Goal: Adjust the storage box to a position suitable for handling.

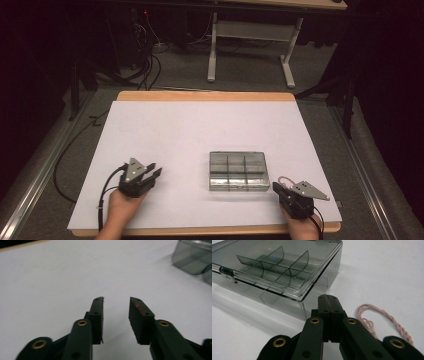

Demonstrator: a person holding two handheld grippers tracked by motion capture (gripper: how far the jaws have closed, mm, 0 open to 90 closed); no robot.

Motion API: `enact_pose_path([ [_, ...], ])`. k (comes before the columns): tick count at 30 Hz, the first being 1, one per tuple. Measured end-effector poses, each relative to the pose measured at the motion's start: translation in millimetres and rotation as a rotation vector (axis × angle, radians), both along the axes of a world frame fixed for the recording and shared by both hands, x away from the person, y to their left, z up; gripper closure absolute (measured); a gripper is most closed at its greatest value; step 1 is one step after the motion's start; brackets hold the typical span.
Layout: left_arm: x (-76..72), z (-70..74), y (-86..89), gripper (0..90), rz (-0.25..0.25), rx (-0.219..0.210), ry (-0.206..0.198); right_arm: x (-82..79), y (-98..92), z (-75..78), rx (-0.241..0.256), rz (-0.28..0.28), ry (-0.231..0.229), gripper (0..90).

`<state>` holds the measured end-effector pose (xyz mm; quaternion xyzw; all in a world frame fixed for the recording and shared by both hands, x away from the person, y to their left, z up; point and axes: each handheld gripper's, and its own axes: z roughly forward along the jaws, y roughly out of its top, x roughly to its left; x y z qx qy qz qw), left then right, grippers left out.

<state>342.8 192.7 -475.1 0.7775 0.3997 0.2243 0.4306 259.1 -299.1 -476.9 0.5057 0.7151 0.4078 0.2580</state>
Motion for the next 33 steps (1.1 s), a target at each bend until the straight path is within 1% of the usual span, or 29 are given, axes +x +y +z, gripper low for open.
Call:
enact_pose_path([
  [1, -0.5, -2.2, 8.1, 61.2, 0.022, 0.002, 0.008, -0.1, -0.3, 0.0, 0.001, 0.000, 0.001, 90.0],
  [2, -2.0, -4.1, 14.8, 59.2, 0.039, 0.006, 0.006, -0.3, -0.7, -0.1, 0.003, -0.002, 0.001, 90.0],
  [3, -3.6, -6.1, 19.8, 57.7, 0.050, 0.000, 0.003, -0.6, -1.0, -0.2, 0.004, -0.004, 0.002, 90.0],
  [4, -4.5, -8.0, 23.5, 55.5, 0.060, -0.013, 0.007, -0.9, -1.4, -0.3, 0.003, -0.007, 0.003, 90.0],
  [5, -4.7, -8.2, 26.2, 51.4, 0.056, -0.040, 0.009, -1.3, -1.7, -0.5, 0.006, -0.011, 0.006, 90.0],
  [6, -5.6, -8.0, 27.1, 48.4, 0.054, -0.051, 0.001, -1.6, -2.5, -0.7, 0.005, -0.013, 0.004, 90.0],
  [7, -6.4, -8.6, 26.1, 46.7, 0.050, -0.041, -0.002, -2.2, -2.8, -0.8, 0.004, -0.016, 0.005, 90.0],
  [9, -7.2, -9.5, 22.0, 42.0, 0.047, -0.004, -0.007, -3.3, -3.4, -0.7, 0.002, -0.022, 0.007, 90.0],
  [11, -9.2, -10.0, 17.6, 40.7, 0.035, 0.040, -0.028, -4.6, -4.6, -0.1, 0.004, -0.026, 0.007, 90.0],
  [13, -10.5, -10.5, 13.9, 39.6, 0.026, 0.076, -0.038, -6.0, -5.5, 0.8, 0.003, -0.028, 0.002, 90.0],
  [15, -10.6, -10.8, 11.8, 38.6, 0.021, 0.100, -0.040, -7.4, -6.3, 1.6, 0.007, -0.027, 0.001, 90.0],
  [18, -9.8, -11.2, 10.5, 36.9, 0.023, 0.112, -0.031, -9.8, -6.1, 2.6, 0.009, -0.023, -0.005, 90.0],
  [22, -9.7, -11.0, 11.8, 35.1, 0.024, 0.102, -0.030, -13.9, -4.7, 5.2, 0.014, -0.015, -0.012, 90.0],
  [26, -8.9, -10.9, 13.9, 34.3, 0.029, 0.074, -0.023, -16.0, -2.0, 5.6, 0.006, -0.001, -0.014, 90.0],
  [33, -8.3, -10.6, 15.6, 34.4, 0.027, 0.061, -0.016, -16.6, 1.3, 6.8, 0.009, 0.014, -0.013, 90.0],
])
